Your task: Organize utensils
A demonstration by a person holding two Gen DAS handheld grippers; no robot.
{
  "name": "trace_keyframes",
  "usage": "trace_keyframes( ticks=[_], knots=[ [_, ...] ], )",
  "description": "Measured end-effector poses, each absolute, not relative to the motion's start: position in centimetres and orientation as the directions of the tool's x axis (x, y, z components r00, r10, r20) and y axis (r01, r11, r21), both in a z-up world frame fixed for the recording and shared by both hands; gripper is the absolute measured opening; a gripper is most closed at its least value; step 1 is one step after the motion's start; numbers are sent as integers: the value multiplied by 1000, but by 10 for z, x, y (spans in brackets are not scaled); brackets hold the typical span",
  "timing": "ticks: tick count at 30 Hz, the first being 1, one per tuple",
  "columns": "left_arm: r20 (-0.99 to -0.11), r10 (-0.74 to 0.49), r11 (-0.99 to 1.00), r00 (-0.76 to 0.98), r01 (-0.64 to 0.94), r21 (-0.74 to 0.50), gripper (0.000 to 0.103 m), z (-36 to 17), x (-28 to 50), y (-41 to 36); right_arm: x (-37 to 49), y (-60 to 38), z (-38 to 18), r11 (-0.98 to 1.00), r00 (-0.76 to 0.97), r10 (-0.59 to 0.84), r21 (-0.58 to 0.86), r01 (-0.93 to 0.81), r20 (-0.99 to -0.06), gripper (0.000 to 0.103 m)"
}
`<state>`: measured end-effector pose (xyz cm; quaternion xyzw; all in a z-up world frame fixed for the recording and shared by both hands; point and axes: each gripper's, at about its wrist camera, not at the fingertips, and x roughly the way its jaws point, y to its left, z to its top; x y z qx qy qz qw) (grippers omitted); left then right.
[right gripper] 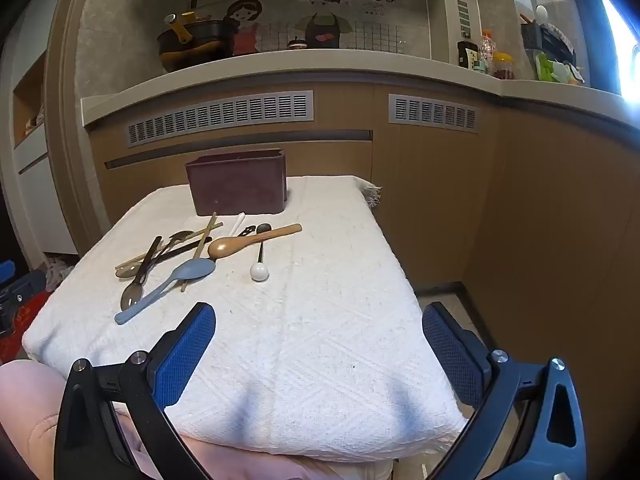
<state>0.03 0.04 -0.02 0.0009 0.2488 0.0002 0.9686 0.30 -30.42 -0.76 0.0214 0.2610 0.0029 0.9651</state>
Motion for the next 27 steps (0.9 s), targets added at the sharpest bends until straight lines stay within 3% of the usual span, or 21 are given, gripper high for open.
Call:
trace_keyframes(
  ticks=[27],
  knots=[
    [-481, 4, 1000, 877, -2, 5, 103, -4, 3, 5, 10, -299, -12, 1000, 855, -9, 2, 11, -518, 103]
  ],
)
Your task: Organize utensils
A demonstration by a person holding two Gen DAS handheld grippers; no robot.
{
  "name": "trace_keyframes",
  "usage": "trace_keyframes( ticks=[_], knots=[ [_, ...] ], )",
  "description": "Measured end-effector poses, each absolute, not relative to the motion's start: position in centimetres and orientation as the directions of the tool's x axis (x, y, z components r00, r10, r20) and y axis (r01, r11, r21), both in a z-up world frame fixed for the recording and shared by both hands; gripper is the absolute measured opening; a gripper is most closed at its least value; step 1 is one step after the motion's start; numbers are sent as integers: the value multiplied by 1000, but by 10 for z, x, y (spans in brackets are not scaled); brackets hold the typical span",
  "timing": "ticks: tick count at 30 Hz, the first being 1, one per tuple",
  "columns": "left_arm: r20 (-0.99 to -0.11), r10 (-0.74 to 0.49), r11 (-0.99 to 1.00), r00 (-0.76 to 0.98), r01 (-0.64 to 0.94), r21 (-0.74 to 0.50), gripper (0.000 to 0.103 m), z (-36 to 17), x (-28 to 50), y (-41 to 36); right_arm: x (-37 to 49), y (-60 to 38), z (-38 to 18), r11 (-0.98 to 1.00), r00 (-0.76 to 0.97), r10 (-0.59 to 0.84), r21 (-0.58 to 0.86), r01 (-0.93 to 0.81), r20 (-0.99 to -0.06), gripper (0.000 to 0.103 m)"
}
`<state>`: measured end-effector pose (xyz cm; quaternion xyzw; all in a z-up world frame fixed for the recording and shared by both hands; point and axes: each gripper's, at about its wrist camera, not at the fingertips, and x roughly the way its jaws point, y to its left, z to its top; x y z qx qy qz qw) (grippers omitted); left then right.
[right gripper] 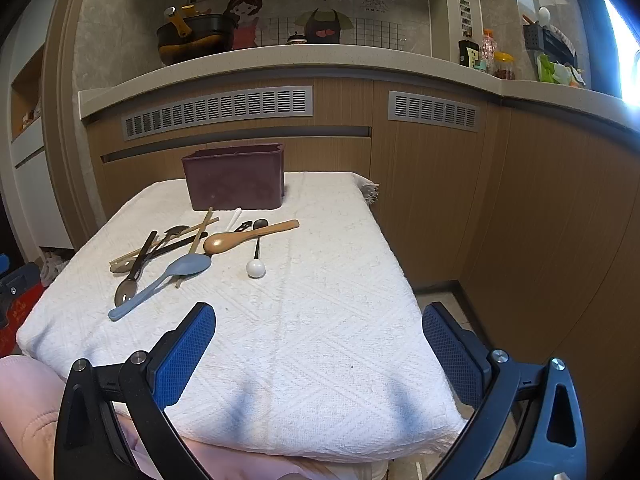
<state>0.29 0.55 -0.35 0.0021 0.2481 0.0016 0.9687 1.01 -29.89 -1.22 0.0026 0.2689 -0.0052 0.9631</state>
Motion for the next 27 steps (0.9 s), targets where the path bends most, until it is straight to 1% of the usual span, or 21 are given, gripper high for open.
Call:
trace_keyframes(
  ticks=[24, 27],
  knots=[
    [-485, 6, 1000, 874, -3, 6, 103, -4, 5, 6, 11, -300, -16, 1000, 853, -18, -1, 21, -522, 103],
    [-485, 6, 1000, 874, -4, 6, 103, -5, 6, 7, 12, -300, -9, 1000, 854, -18, -3, 20, -520, 103]
  ],
)
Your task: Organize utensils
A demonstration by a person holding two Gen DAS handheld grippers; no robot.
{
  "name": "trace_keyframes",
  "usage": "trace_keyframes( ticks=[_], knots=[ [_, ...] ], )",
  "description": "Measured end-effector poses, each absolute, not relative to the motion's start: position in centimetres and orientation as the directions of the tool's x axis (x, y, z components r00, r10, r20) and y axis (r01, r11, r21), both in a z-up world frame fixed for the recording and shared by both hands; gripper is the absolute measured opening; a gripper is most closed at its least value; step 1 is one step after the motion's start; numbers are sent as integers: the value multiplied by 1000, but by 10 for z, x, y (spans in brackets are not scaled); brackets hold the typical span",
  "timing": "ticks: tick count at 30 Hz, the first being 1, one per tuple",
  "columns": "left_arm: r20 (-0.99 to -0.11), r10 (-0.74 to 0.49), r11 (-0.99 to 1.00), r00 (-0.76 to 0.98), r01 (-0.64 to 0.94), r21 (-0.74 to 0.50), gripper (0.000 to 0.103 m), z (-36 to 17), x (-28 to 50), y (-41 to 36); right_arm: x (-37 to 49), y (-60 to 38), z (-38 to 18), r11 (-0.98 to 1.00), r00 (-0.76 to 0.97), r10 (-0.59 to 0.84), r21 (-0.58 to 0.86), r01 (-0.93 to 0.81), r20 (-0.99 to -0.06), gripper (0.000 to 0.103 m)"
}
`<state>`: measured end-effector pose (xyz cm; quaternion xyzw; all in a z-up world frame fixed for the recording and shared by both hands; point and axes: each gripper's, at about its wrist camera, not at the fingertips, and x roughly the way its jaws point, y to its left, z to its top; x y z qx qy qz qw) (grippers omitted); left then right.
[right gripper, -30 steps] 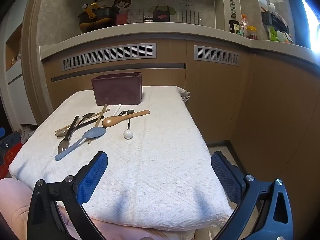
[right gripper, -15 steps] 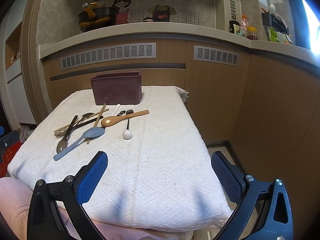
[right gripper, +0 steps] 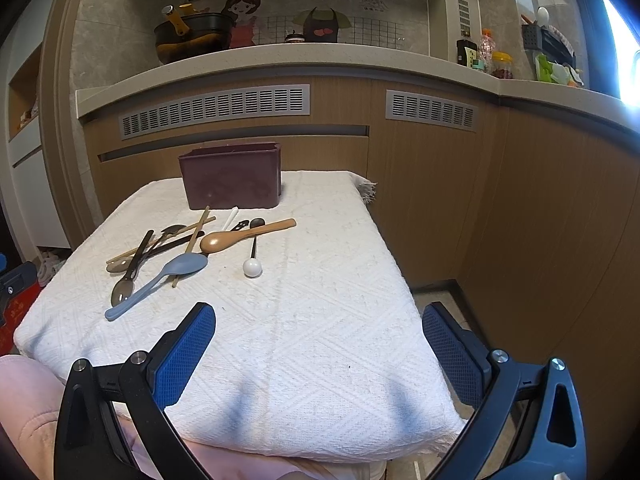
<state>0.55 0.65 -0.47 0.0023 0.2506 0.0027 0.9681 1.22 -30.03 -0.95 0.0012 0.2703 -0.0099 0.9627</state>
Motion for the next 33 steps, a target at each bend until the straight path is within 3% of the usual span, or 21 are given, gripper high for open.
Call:
trace_keyframes(
  ticks=[33],
  knots=[
    [-494, 3, 1000, 869, 2, 10, 103, -8, 8, 7, 13, -299, -11, 1000, 853, -14, -5, 13, -522, 103]
  ],
)
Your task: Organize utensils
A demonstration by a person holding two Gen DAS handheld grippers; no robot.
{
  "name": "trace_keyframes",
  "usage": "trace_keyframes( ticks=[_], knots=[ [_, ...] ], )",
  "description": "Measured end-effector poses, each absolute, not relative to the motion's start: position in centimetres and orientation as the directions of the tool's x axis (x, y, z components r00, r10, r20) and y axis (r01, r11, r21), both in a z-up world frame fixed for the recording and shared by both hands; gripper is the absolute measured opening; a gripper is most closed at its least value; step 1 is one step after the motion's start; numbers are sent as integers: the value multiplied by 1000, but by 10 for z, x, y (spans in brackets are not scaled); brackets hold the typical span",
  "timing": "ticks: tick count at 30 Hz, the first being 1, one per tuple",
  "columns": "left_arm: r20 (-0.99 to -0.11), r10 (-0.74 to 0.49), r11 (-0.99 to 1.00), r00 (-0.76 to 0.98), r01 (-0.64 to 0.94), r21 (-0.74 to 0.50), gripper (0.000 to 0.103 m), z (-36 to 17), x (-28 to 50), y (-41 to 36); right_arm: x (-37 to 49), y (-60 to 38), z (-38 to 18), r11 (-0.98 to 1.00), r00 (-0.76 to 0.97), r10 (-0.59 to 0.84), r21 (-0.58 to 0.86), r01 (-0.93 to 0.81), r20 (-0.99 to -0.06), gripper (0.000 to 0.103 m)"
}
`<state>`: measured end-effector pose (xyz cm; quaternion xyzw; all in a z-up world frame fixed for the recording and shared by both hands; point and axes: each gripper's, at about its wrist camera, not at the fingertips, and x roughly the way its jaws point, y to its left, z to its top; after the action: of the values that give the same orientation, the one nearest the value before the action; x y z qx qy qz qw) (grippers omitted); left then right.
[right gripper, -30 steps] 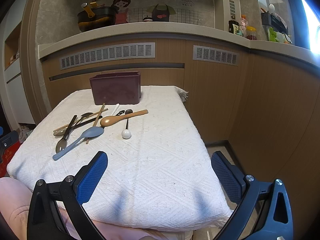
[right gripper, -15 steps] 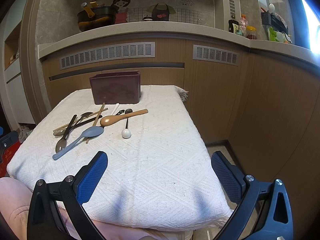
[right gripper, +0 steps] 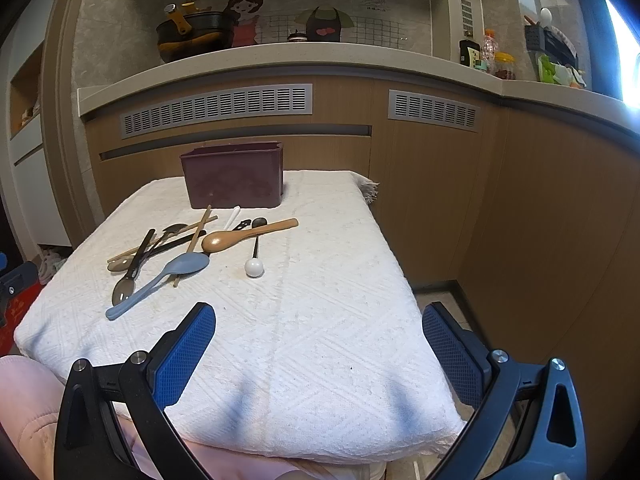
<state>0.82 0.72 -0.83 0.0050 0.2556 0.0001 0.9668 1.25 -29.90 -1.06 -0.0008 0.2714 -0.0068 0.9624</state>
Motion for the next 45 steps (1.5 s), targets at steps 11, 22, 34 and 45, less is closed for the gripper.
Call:
trace_keyframes(
  ticks=[11, 22, 34, 45],
  knots=[
    [-531, -42, 995, 846, 81, 51, 103, 1, 47, 1, 39, -292, 6, 999, 869, 5, -37, -26, -494, 103],
    [-528, -81, 996, 845, 84, -19, 102, 8, 118, 17, 114, -275, 5, 987, 835, 61, -93, -133, -547, 103],
    [-682, -400, 888, 612, 442, -124, 63, -26, 163, -30, 165, -269, -29, 977, 728, 157, -5, -215, -667, 103],
    [-838, -319, 811, 442, 585, 1, 54, -62, 194, -101, 151, -272, -39, 959, 723, 132, -98, -267, -678, 95]
  ],
)
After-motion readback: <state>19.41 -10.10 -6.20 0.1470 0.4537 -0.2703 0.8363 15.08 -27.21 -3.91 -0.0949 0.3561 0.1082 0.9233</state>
